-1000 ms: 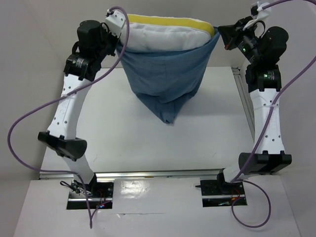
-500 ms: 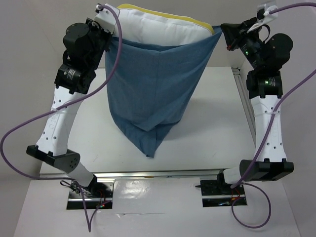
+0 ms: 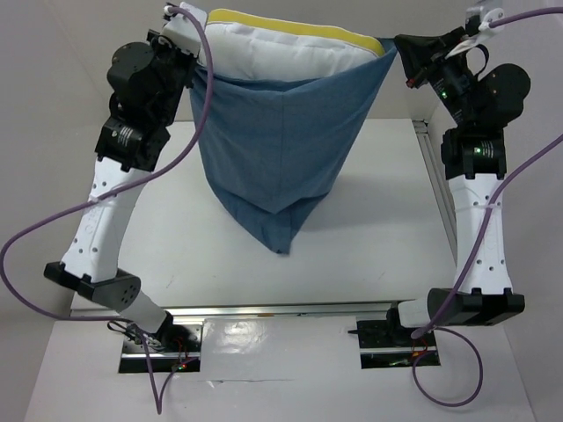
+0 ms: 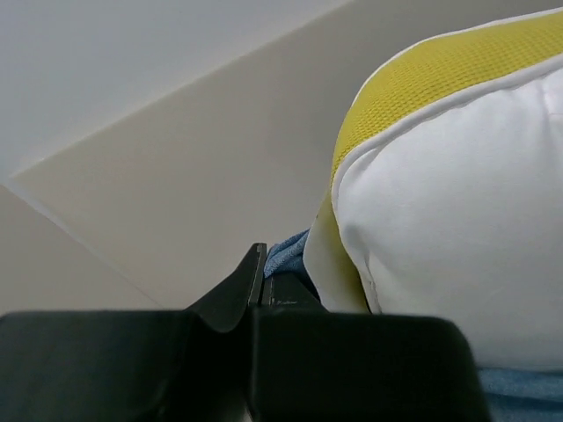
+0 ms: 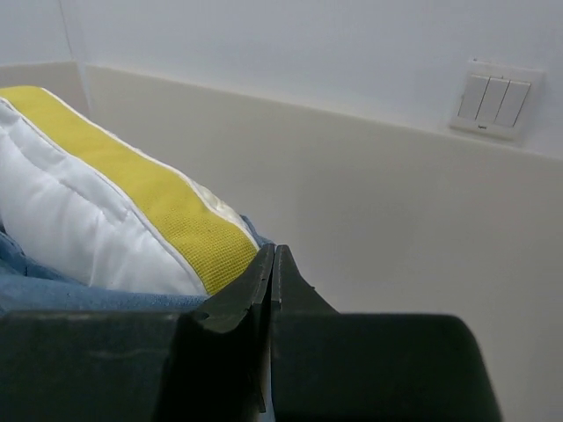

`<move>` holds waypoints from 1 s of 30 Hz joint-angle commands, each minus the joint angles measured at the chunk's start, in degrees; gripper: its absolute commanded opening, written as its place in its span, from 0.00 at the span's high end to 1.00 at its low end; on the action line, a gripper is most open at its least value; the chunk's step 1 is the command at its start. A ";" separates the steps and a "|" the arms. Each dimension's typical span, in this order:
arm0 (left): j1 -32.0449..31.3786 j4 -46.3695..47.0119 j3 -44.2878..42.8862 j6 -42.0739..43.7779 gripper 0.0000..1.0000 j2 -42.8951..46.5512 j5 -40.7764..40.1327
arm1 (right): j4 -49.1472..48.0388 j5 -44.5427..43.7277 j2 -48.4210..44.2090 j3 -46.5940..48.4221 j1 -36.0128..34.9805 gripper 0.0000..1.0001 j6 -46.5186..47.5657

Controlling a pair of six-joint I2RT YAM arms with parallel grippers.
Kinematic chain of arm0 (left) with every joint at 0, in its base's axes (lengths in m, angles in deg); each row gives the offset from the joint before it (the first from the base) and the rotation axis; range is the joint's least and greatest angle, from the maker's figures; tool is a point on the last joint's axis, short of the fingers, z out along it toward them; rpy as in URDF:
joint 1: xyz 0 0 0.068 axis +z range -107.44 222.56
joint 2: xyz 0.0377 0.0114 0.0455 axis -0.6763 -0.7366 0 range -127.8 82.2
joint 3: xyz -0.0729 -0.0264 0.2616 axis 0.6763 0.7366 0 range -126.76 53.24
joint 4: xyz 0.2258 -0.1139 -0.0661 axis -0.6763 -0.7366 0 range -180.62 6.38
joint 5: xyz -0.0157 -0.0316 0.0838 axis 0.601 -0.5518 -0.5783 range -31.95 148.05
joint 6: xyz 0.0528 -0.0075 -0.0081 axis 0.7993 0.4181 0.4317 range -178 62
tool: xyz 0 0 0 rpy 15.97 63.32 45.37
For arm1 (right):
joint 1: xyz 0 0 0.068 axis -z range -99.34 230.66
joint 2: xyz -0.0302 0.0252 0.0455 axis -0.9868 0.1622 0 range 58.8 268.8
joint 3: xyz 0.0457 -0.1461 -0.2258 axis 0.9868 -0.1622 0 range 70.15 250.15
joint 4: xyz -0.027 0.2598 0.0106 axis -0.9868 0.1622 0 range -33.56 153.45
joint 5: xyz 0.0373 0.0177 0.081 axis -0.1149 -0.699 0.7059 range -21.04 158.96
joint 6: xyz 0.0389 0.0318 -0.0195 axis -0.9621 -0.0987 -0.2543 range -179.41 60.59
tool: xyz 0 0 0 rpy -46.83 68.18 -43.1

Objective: Put the pillow into the pillowcase

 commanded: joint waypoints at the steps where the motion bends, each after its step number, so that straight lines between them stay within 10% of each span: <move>1: -0.89 15.78 5.09 0.24 1.00 8.83 -1.26 | -11.49 -3.54 -5.43 -3.31 -0.52 1.00 0.43; 9: -1.43 -18.00 7.77 -15.39 1.00 1.74 12.84 | 4.06 6.91 -2.02 -8.32 -2.54 1.00 0.86; 14: -0.29 -23.07 -2.22 -17.62 1.00 -5.64 16.51 | 5.84 7.19 0.54 -7.54 -3.69 1.00 1.40; 18: -1.94 -4.25 -20.26 -2.53 1.00 -8.74 4.23 | 5.21 4.39 1.16 -3.24 -6.24 1.00 4.81; 22: -3.89 36.31 -2.55 14.46 1.00 4.70 1.81 | -2.15 -1.33 -1.81 -3.13 -6.24 1.00 4.83; 26: -3.89 29.96 -6.99 13.78 1.00 3.57 -0.47 | -3.50 -2.66 -3.15 -5.16 -7.55 1.00 5.96; 30: -3.27 20.27 11.75 8.94 1.00 8.30 -0.38 | -0.07 -1.43 -2.53 -6.92 -7.56 1.00 5.97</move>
